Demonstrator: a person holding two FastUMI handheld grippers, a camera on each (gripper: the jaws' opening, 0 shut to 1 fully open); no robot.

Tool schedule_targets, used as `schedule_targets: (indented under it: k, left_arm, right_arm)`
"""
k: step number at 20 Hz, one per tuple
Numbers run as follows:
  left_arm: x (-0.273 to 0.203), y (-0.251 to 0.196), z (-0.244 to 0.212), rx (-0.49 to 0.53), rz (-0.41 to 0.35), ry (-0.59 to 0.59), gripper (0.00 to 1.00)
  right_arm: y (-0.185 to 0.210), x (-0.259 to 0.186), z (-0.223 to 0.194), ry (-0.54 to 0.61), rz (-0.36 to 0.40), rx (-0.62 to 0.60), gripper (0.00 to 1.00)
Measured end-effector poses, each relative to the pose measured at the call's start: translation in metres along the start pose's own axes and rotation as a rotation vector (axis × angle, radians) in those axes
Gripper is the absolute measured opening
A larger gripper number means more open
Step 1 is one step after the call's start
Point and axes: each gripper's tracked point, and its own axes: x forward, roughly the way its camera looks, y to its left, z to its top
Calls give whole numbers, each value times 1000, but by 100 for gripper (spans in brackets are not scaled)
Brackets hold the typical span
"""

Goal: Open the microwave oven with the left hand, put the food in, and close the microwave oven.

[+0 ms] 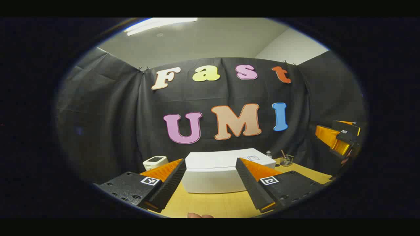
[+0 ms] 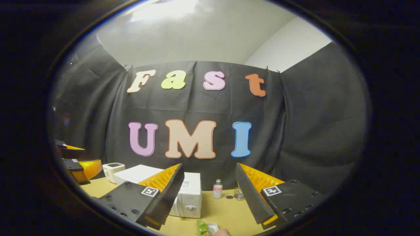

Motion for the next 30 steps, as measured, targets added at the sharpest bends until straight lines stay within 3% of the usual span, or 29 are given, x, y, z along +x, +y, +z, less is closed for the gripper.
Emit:
schedule_targets:
  k: [9, 24, 30]
  left_arm:
    - [0, -14, -3, 9, -6, 14, 96]
    - [4, -22, -9, 19, -12, 22, 98]
    - [36, -30, -44, 12, -30, 28, 98]
  right_arm:
    - [-6, 5, -21, 86, 39, 44, 99]
    - [-15, 4, -17, 75, 43, 28, 96]
    - [-21, 0, -20, 87, 32, -2, 96]
